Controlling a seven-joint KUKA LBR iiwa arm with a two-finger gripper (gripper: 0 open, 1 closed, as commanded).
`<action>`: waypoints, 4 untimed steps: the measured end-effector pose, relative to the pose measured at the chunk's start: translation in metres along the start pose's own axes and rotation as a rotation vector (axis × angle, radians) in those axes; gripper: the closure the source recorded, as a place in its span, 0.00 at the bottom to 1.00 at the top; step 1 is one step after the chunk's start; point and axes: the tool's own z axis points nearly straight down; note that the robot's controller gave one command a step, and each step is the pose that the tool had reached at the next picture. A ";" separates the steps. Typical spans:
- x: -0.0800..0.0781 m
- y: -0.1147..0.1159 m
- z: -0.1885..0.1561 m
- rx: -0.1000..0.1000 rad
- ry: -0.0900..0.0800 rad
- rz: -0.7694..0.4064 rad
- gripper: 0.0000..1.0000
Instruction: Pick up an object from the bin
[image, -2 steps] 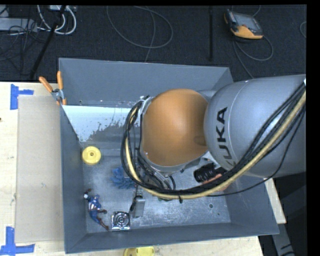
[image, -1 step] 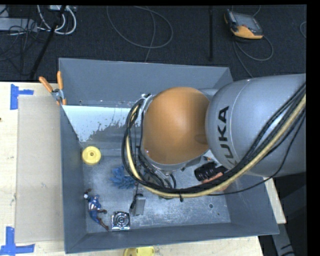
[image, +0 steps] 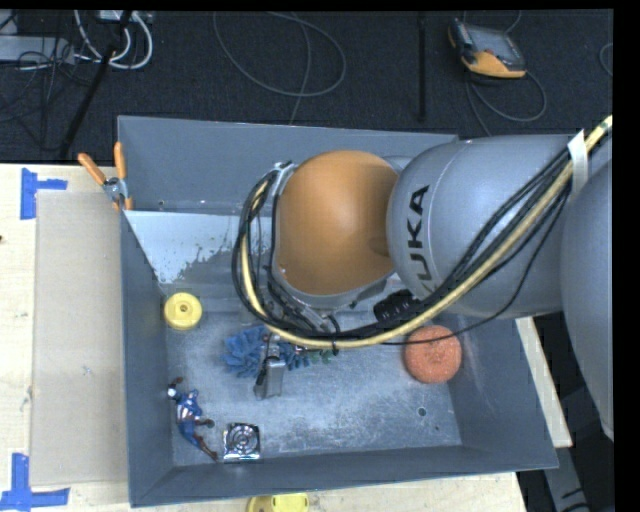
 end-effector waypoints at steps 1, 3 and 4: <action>-0.015 -0.054 0.034 0.002 0.007 0.059 0.00; -0.039 -0.042 0.085 0.001 0.001 0.112 0.00; -0.037 -0.048 0.107 0.002 0.009 0.131 0.00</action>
Offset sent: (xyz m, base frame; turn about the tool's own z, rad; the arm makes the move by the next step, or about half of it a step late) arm 0.0158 -0.0225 -0.0607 0.1651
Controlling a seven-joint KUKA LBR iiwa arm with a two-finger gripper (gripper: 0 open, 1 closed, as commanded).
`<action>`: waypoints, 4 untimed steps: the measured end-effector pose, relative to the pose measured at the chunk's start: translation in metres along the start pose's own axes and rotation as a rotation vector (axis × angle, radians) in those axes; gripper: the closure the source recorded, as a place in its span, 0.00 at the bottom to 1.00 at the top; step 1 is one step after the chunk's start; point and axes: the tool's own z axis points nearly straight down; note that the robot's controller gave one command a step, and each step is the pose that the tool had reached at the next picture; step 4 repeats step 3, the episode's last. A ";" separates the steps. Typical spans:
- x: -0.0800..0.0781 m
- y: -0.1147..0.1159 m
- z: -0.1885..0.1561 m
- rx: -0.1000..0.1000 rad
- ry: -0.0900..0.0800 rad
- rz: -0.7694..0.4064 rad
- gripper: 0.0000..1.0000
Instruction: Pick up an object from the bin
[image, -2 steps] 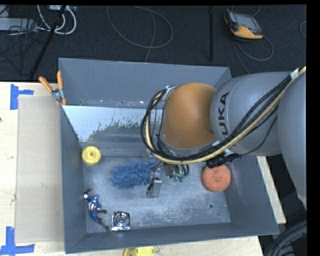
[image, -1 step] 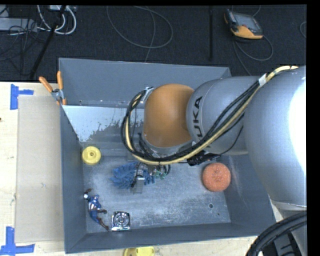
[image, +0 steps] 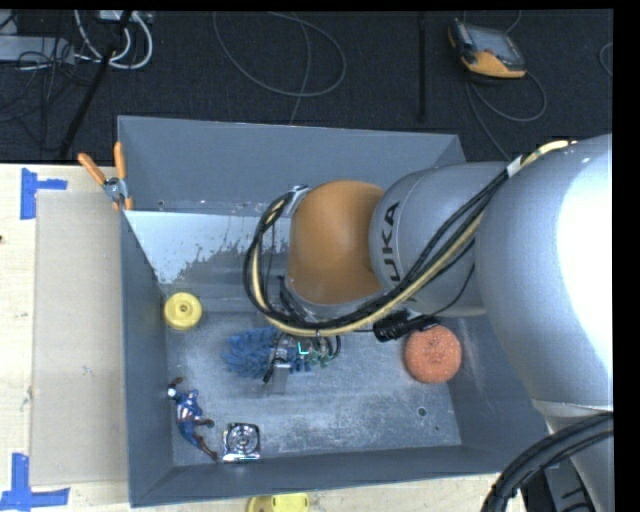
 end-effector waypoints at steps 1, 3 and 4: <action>0.001 -0.013 0.004 0.000 -0.001 0.017 1.00; -0.016 0.011 -0.144 0.000 -0.005 -0.010 1.00; -0.016 0.011 -0.144 0.000 -0.005 -0.010 1.00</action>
Offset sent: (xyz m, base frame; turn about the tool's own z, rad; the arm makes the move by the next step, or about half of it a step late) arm 0.0000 0.0000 0.0000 0.0000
